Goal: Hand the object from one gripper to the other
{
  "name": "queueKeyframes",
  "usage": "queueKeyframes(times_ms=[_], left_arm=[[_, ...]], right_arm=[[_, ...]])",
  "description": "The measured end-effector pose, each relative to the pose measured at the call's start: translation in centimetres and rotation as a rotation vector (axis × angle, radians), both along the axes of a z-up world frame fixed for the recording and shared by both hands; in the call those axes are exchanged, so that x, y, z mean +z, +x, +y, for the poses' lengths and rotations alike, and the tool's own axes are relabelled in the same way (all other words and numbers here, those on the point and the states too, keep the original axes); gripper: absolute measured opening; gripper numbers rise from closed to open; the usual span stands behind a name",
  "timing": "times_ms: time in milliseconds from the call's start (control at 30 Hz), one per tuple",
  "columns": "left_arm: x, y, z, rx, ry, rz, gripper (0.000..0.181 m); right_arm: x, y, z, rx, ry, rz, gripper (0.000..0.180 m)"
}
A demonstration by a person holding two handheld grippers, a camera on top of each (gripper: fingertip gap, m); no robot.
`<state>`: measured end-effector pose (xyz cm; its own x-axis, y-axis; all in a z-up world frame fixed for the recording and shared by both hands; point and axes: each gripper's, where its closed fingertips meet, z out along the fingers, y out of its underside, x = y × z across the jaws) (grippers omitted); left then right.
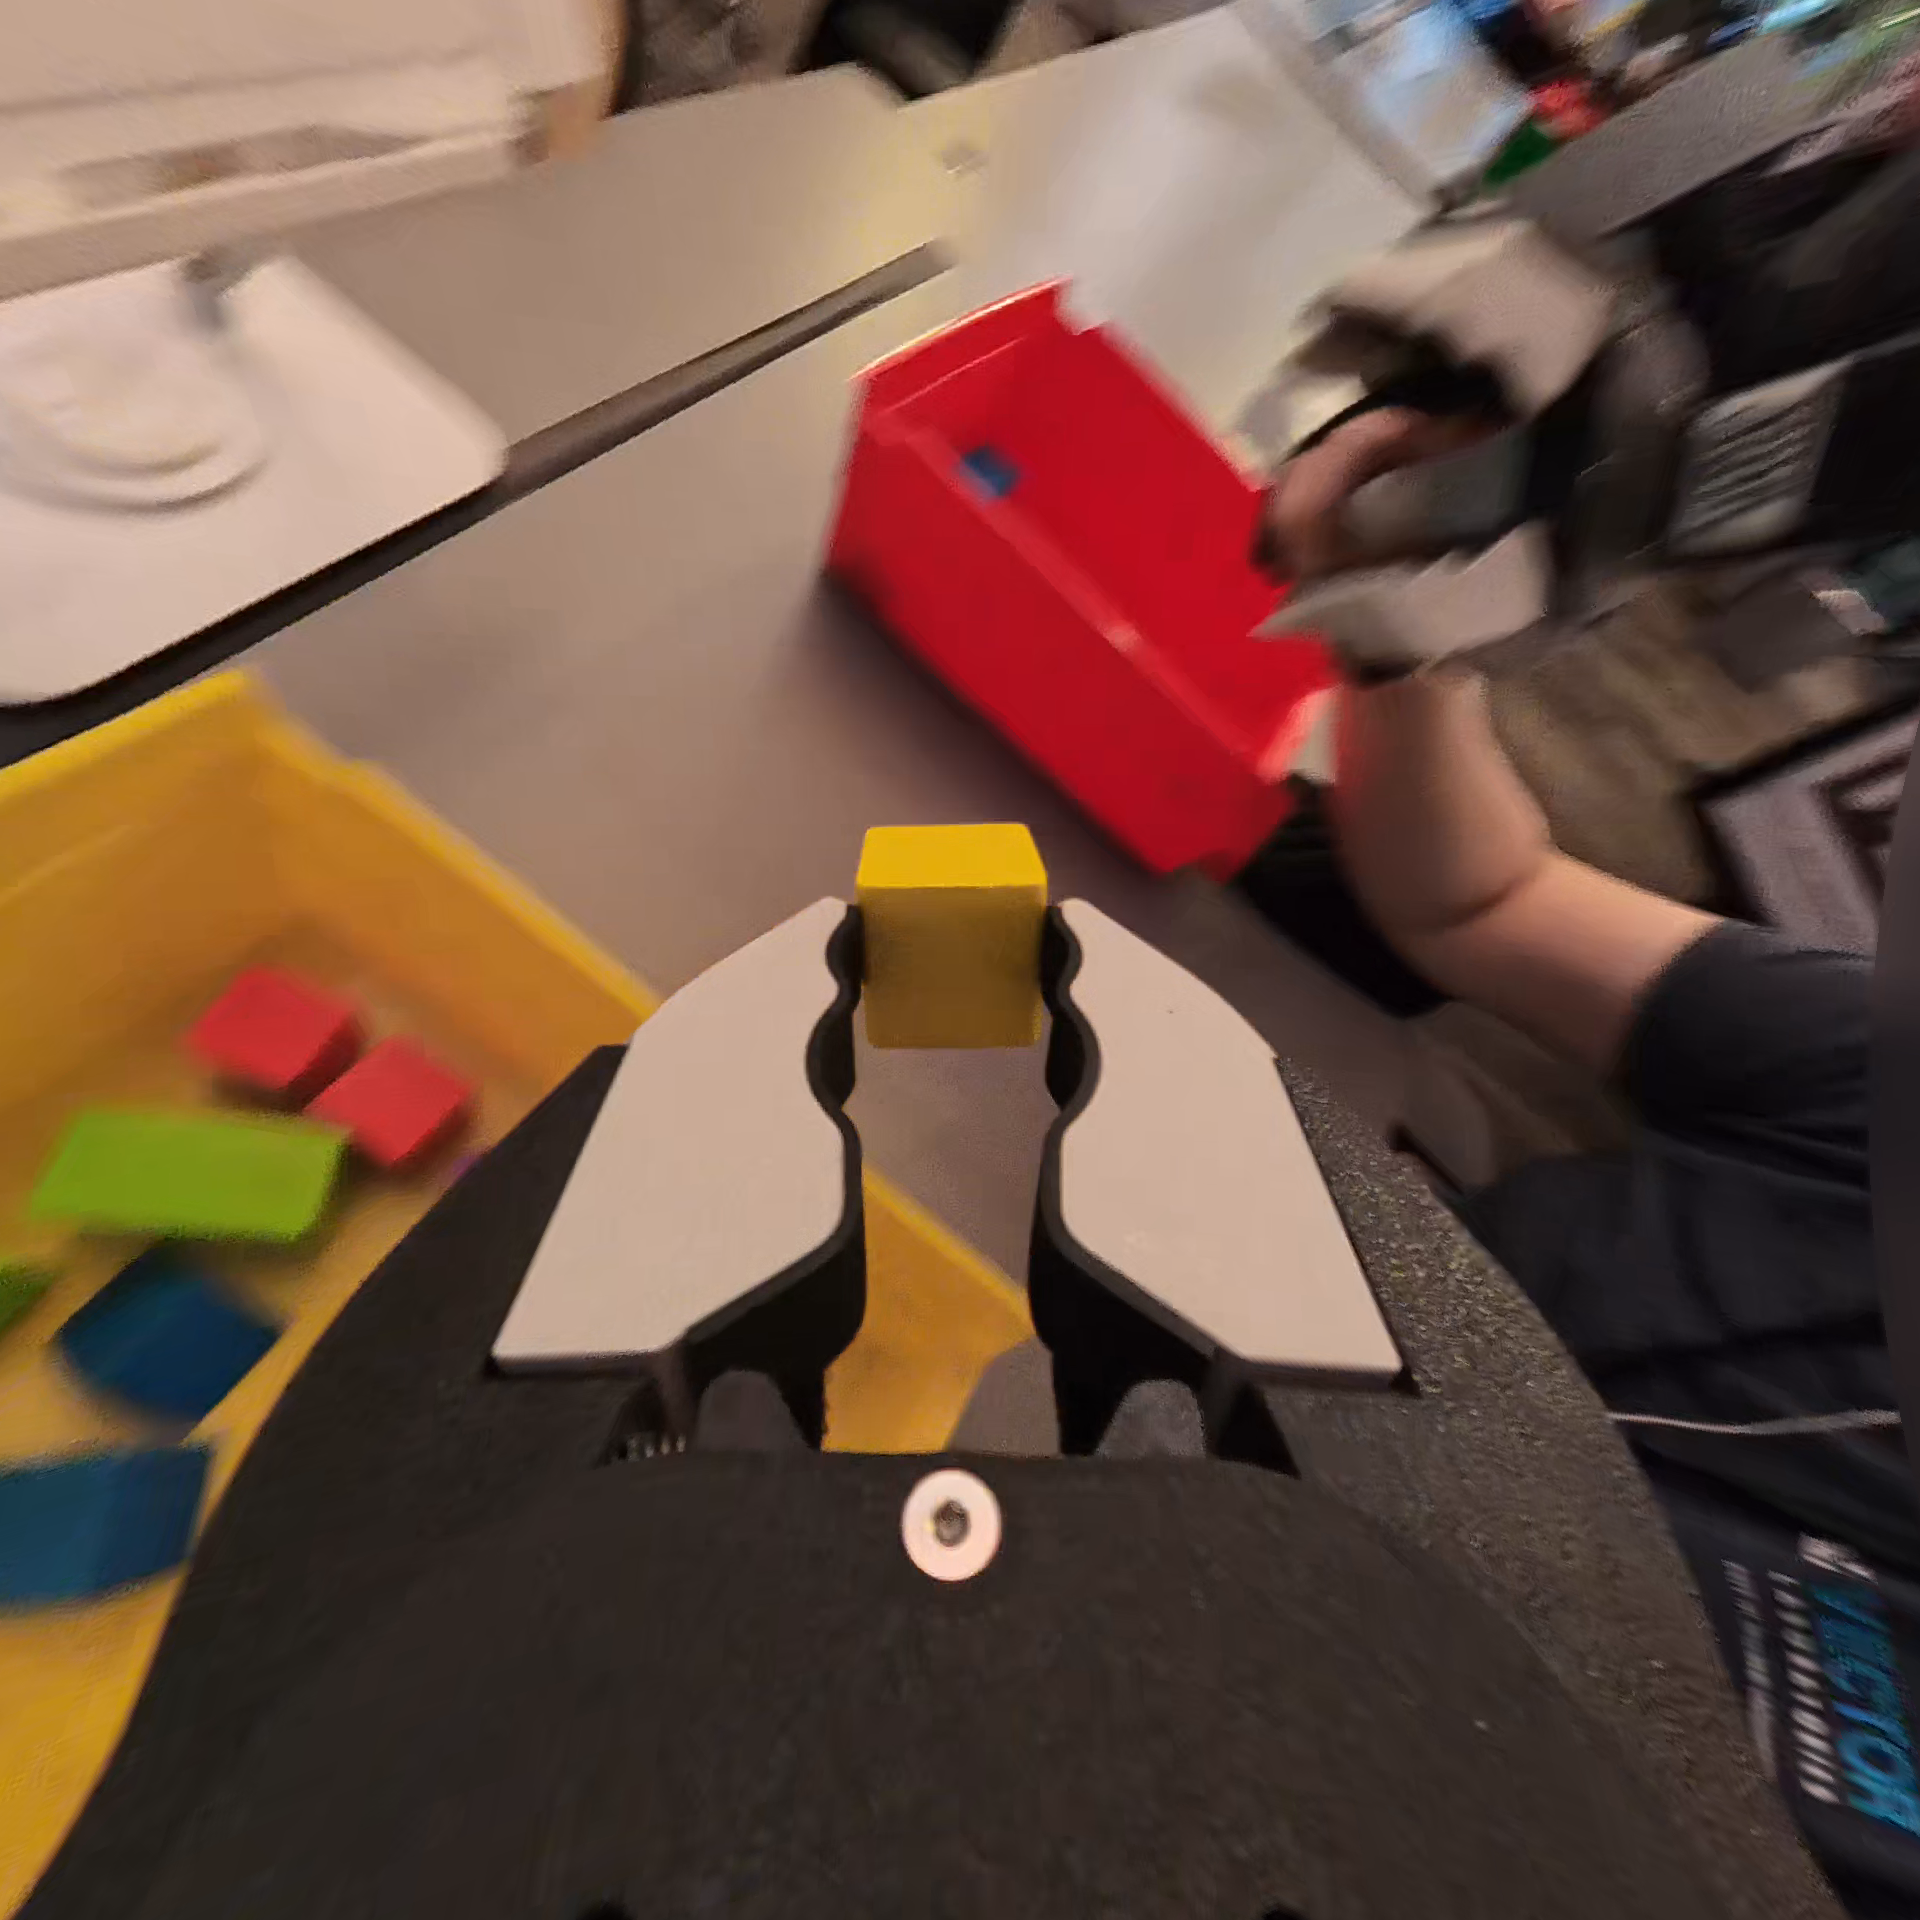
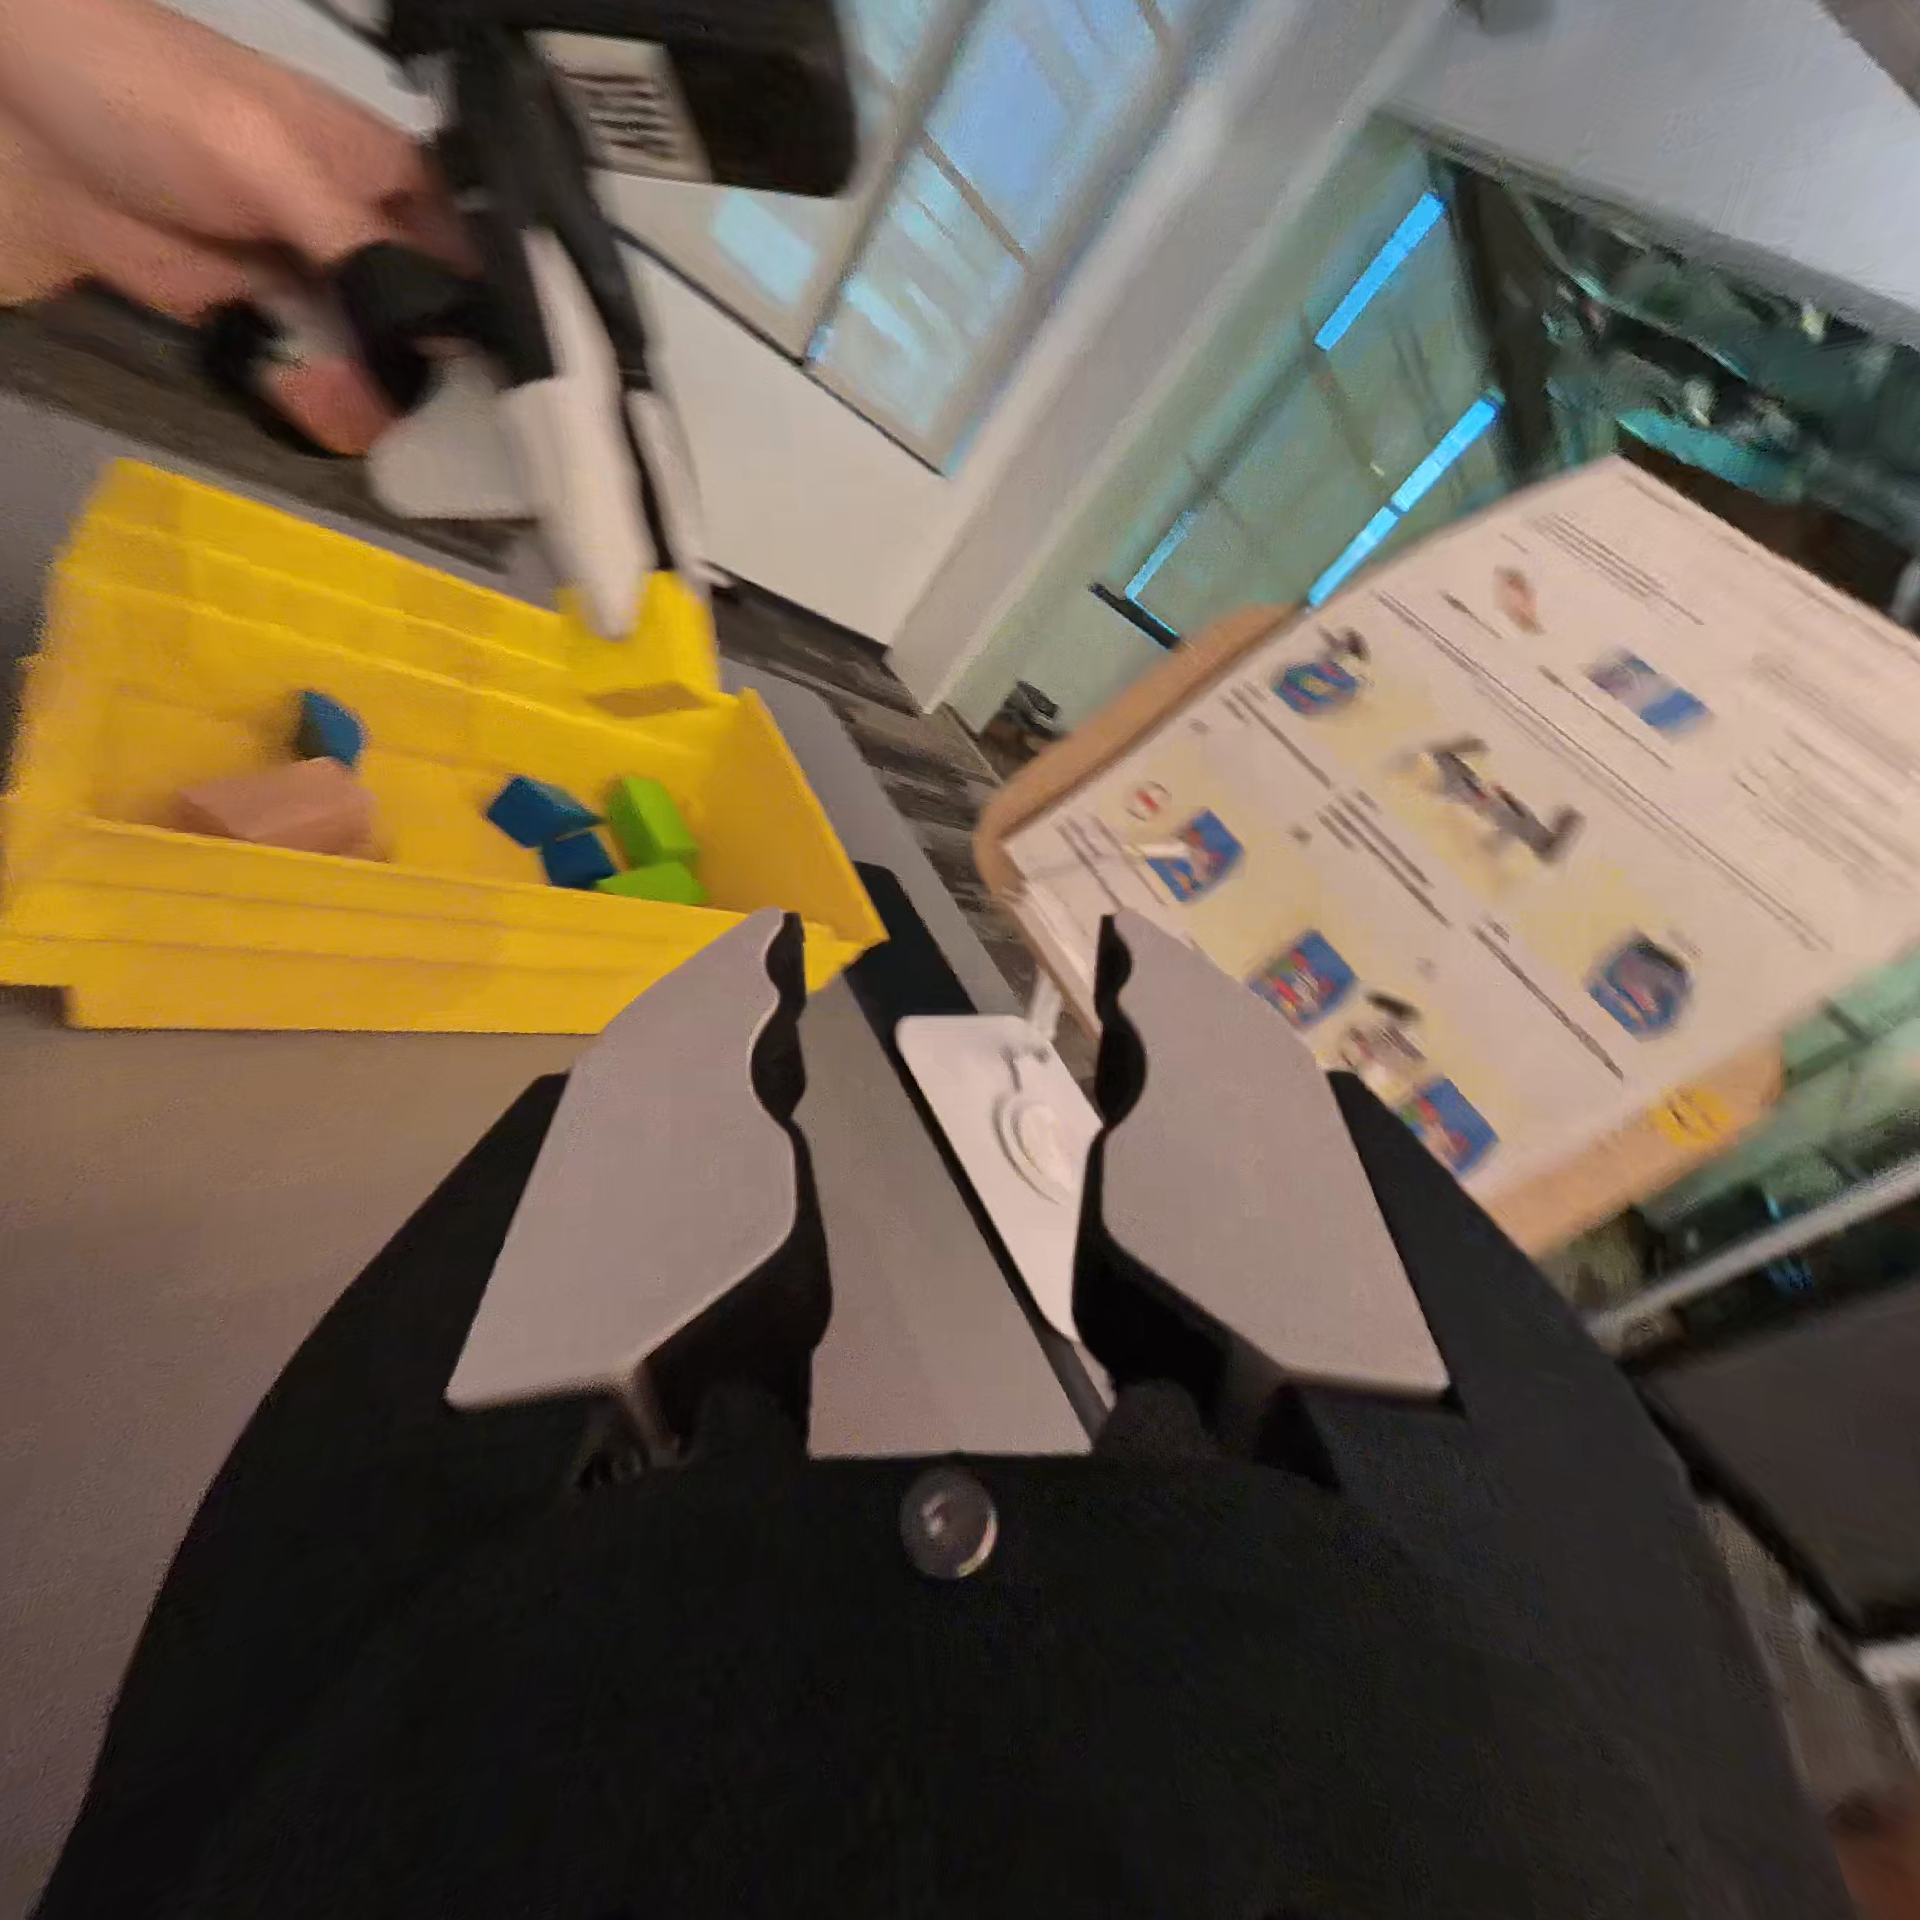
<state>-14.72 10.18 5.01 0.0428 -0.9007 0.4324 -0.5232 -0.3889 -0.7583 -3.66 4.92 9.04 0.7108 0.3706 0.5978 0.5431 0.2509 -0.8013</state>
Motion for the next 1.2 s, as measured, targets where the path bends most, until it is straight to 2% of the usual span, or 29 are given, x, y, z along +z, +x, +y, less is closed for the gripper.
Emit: queueKeyframes(times_ms=[67,167,400,467,667,767,833,900,933,1000,1100,1200], left_arm=[[1.5,1.3,-2.5,-0.09,-0.063,-0.084,0.033],[2.5,2.7,-5.1,-0.182,-0.109,-0.135,0.033],[4.2,3.6,-8.9,-0.33,-0.197,-0.216,0.032],[4.2,3.7,-9.2,-0.337,-0.198,-0.218,0.033],[4.4,3.8,-9.4,-0.369,-0.227,-0.239,0.033],[4.3,3.6,-8.6,-0.338,-0.204,-0.232,0.033],[4.6,3.2,-7.5,-0.287,-0.175,-0.241,0.031],[5.1,2.5,-6.5,-0.239,-0.155,-0.258,0.03],[5.4,2.2,-6.1,-0.218,-0.148,-0.266,0.029],[5.7,1.6,-5.4,-0.181,-0.13,-0.271,0.028],[5.5,1.2,-5.1,-0.167,-0.119,-0.25,0.027],[4.9,1.2,-5.2,-0.164,-0.106,-0.209,0.027]], right_arm=[[-1.0,-3.2,-0.4,0.053,0.002,-0.072,0.06],[-1.3,-6.3,-1.4,0.107,0.065,-0.116,0.058],[-0.2,-7.6,-2.6,0.09,0.204,-0.141,0.042],[-0.1,-7.7,-2.8,0.108,0.207,-0.124,0.033],[0.2,-7.6,-3.1,0.122,0.216,-0.11,0.032],[-0.1,-7.2,-2.9,0.14,0.124,-0.122,0.033],[0.3,-5.2,-2.5,0.09,0.065,-0.137,0.033],[2.3,-1.1,-2.5,-0.031,0.055,-0.134,0.033],[2.9,1.3,-2.6,-0.086,-0.016,-0.092,0.033],[1.8,7.2,-2.8,-0.259,-0.297,0.043,0.032],[-3.8,16.3,-3.6,-0.582,-0.65,0.153,0.033],[-10.5,21.5,-5.0,-0.753,-0.978,0.241,0.033]])
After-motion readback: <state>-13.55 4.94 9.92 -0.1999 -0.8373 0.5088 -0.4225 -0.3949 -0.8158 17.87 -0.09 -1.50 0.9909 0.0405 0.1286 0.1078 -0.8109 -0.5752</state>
